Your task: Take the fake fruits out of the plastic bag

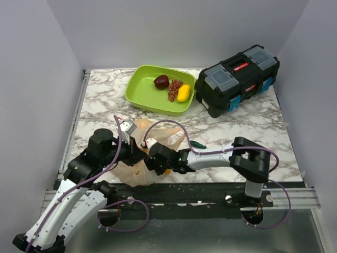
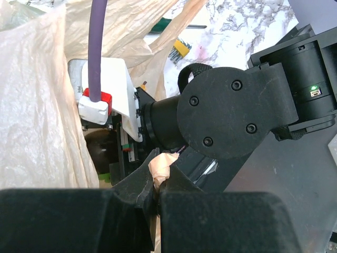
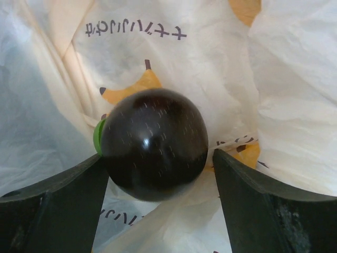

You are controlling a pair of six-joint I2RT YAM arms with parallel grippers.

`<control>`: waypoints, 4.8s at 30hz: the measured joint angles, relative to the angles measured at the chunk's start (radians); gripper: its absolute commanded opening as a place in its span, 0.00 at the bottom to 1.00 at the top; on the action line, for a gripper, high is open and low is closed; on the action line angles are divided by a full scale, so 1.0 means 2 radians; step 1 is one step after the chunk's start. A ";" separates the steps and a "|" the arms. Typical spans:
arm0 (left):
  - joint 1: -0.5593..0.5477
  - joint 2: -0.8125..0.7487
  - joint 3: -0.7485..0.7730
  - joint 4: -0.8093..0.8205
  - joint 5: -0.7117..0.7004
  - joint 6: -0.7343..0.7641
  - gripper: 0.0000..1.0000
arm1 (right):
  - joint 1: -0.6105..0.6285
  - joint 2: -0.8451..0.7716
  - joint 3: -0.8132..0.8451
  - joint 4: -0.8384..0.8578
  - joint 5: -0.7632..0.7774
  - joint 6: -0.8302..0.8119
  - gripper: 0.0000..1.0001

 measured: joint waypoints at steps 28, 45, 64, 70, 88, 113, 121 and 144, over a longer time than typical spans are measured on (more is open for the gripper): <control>0.004 -0.033 0.000 -0.002 -0.059 -0.004 0.00 | -0.015 -0.066 0.026 0.031 0.049 0.005 0.32; 0.002 0.041 0.009 -0.031 -0.061 -0.060 0.00 | -0.025 -0.082 -0.007 -0.005 -0.064 -0.036 0.92; -0.001 -0.014 -0.080 -0.101 -0.072 -0.166 0.00 | -0.024 -0.043 -0.040 0.076 -0.055 -0.031 0.98; -0.002 -0.007 -0.088 -0.100 -0.073 -0.173 0.00 | -0.024 -0.030 -0.044 0.096 -0.048 -0.030 0.98; -0.002 -0.017 -0.081 -0.099 -0.075 -0.178 0.00 | -0.024 0.025 -0.001 0.123 -0.059 -0.021 0.31; -0.002 0.004 0.049 -0.058 -0.144 -0.047 0.00 | -0.024 -0.161 -0.012 0.095 0.076 -0.020 0.07; -0.002 -0.045 0.016 -0.049 -0.167 -0.047 0.00 | -0.024 -0.188 0.015 0.088 0.113 -0.050 0.06; 0.024 -0.069 0.014 -0.036 -0.196 -0.047 0.00 | -0.216 -0.051 0.205 0.071 0.137 -0.046 0.04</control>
